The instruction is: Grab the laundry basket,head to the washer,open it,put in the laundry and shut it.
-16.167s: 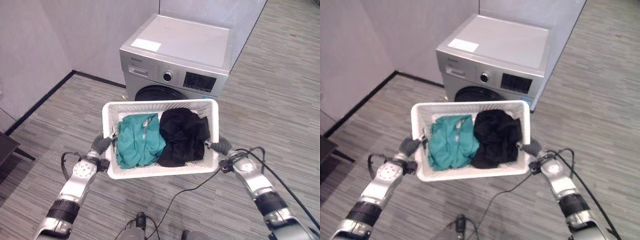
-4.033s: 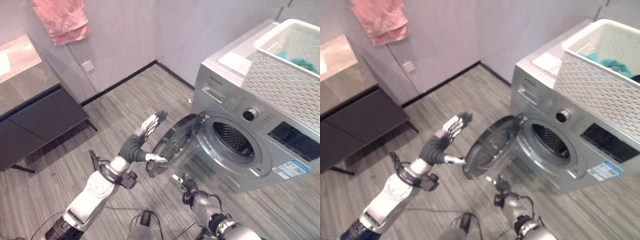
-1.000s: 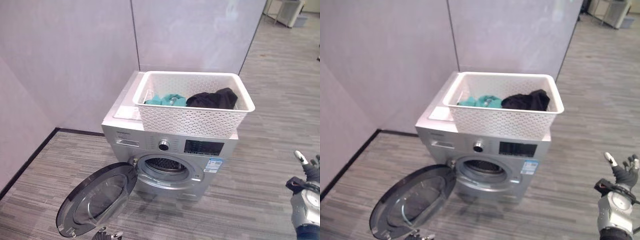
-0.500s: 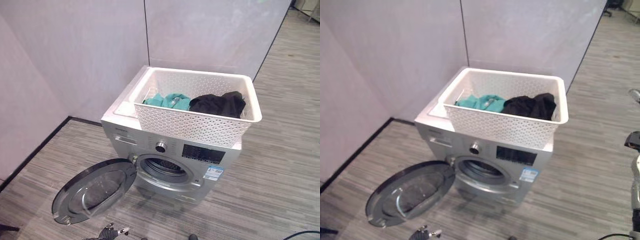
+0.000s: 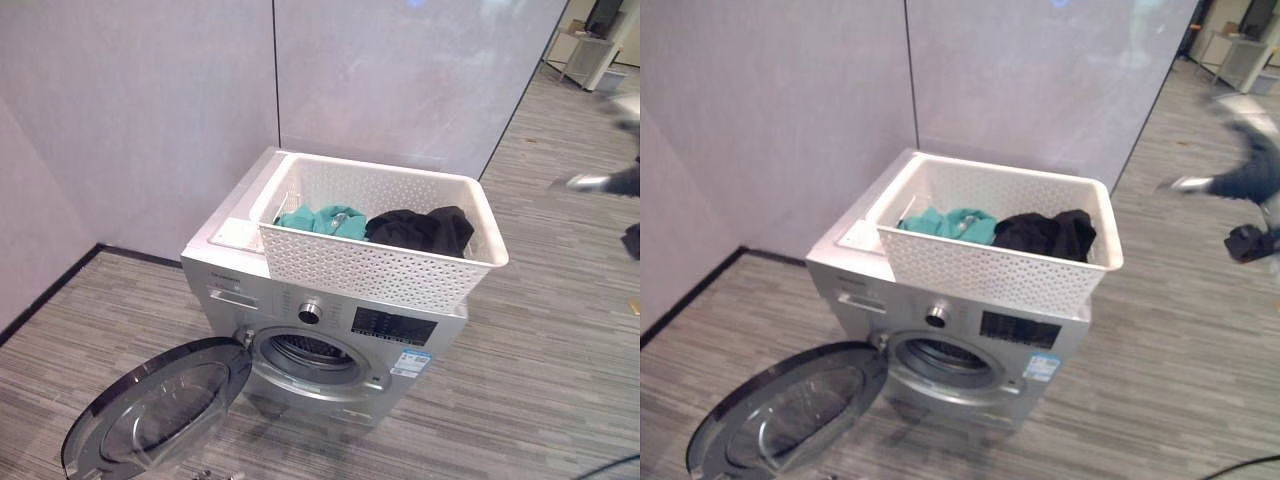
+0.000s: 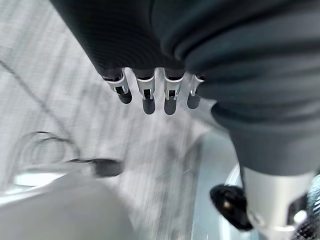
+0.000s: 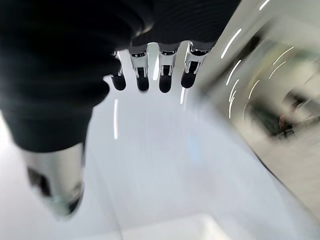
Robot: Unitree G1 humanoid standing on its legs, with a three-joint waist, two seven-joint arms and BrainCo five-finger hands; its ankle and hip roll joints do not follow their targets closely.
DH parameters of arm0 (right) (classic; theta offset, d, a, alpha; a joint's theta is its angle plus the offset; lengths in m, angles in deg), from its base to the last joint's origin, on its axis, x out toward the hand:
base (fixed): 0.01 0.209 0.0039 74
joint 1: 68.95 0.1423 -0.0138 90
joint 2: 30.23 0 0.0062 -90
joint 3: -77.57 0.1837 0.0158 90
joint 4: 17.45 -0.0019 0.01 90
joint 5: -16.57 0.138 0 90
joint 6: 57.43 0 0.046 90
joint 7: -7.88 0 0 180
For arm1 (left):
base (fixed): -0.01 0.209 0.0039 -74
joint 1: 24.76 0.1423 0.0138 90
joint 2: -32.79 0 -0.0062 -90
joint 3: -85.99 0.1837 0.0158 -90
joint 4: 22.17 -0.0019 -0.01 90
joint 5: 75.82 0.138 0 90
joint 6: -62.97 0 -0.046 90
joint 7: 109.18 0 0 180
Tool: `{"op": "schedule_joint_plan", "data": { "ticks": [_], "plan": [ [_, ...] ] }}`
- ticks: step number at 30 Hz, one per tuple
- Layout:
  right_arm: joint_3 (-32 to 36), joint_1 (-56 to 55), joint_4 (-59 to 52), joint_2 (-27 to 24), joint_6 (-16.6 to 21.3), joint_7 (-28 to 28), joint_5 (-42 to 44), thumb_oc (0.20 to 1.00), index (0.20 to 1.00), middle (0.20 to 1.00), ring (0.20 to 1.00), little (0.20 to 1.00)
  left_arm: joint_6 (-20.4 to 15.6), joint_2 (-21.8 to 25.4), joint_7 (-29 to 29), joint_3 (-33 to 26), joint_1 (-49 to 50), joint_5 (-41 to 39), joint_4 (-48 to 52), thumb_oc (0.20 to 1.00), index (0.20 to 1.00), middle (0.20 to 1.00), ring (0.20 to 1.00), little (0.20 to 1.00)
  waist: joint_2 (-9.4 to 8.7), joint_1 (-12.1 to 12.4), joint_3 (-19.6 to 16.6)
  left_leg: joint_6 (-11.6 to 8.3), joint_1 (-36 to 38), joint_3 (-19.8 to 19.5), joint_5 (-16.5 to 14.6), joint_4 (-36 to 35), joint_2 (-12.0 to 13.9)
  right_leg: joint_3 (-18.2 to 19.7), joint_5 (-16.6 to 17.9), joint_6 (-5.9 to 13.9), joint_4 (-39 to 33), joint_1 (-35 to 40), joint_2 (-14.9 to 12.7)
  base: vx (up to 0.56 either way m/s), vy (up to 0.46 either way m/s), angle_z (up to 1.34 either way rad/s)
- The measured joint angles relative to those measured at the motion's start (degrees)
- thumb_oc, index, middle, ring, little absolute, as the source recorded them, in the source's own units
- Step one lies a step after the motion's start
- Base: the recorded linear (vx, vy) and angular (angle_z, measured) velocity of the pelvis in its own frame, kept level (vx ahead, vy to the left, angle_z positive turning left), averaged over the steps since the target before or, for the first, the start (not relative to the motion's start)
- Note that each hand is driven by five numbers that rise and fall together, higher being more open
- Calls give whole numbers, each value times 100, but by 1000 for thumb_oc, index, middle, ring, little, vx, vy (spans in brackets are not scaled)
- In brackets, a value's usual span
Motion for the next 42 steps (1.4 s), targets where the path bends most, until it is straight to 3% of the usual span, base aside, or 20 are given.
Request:
{"op": "schedule_joint_plan", "data": {
  "ticks": [1,4,7,12,16,42],
  "plan": [
    [-949,1037,424,214,-62,-210,-8,1000,1000,1000,1000,1000,53,137,86,35,52,-55,13,1000,1000,1000,1000,1000,-140,14,-122,-14,23,29,9,-10,117,19,-11,-65,0,-1,121,8,-8,-12],
    [-2512,2572,1034,767,-241,-591,-319,1000,1000,1000,1000,1000,61,293,175,-9,144,-88,11,1000,1000,1000,1000,1000,-367,150,-271,-38,36,22,23,-30,196,33,-7,-110,-1,-29,228,9,-9,-2],
    [-3173,3270,1408,1350,-174,-694,-723,1000,1000,1000,1000,1000,67,288,182,-61,170,-122,7,1000,1000,1000,1000,1000,-387,340,-332,-71,1,2,32,-29,131,11,-8,-121,-3,-46,152,11,-12,10],
    [-3249,3269,1660,1686,-174,-700,-916,1000,1000,1000,1000,1000,63,303,173,-161,350,-144,-50,1000,1000,1000,1000,1000,-308,616,-283,-117,-154,-199,73,-30,73,-103,-22,-130,-2,-56,115,19,-24,18],
    [-3264,3239,1686,1686,-218,-717,-1080,1000,1000,1000,1000,1000,62,273,174,-271,360,-284,-109,1000,1000,1000,1000,1000,-258,608,-232,-156,-253,-363,101,-31,124,-308,-44,-180,-2,-60,140,24,-19,23],
    [-3605,2348,2224,1574,-280,-1204,-1362,1000,1000,1000,1000,1000,36,180,232,-251,414,-631,98,1000,1000,1000,1000,1000,-220,597,-60,-255,-558,-456,163,-28,291,-343,-19,-290,-4,-345,321,4,-9,0]
  ]
}}
